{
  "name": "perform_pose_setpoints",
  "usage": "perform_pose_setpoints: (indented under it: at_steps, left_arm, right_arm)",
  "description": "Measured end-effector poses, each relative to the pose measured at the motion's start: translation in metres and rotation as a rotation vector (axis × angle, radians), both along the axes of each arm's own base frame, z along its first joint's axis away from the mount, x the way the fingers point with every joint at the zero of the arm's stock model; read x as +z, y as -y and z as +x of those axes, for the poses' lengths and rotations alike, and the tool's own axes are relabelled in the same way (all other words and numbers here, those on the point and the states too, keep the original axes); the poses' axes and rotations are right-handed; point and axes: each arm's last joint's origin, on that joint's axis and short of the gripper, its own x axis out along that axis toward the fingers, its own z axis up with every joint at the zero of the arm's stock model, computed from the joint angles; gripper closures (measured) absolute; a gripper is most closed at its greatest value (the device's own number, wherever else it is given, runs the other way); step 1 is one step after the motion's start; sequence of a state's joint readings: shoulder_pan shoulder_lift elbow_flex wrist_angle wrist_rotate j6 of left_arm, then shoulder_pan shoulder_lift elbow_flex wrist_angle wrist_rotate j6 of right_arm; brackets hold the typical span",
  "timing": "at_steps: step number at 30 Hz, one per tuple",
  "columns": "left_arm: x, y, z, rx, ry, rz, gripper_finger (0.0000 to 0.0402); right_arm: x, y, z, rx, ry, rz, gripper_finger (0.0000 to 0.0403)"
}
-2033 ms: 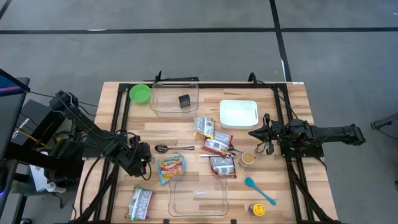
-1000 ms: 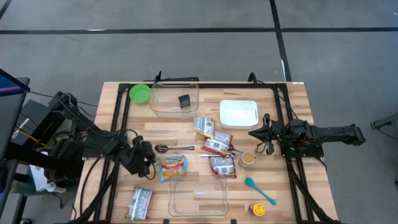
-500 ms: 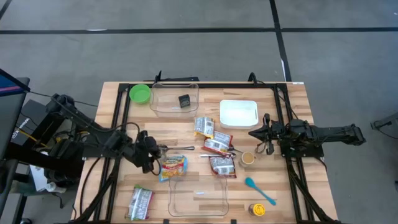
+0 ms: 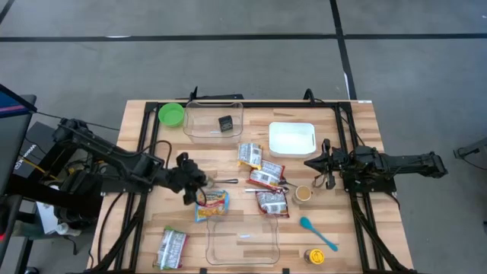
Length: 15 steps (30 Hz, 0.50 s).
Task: Pick & Place Food Item
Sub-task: Put the green seasoning bottle into the top transparent bin
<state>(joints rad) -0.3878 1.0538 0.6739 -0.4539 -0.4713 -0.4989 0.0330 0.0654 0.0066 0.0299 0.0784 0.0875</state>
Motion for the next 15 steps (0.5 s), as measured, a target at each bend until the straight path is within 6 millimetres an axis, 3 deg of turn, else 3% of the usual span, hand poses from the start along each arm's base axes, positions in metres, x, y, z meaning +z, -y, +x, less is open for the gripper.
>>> perform_pose_setpoints:
  at_steps: [15]
  left_arm:
    - [0.013, -0.015, 0.016, -0.019, 0.134, 0.083, 0.0192]
  right_arm:
    - [0.000, 0.000, 0.000, 0.000, 0.000, 0.000, 0.0403]
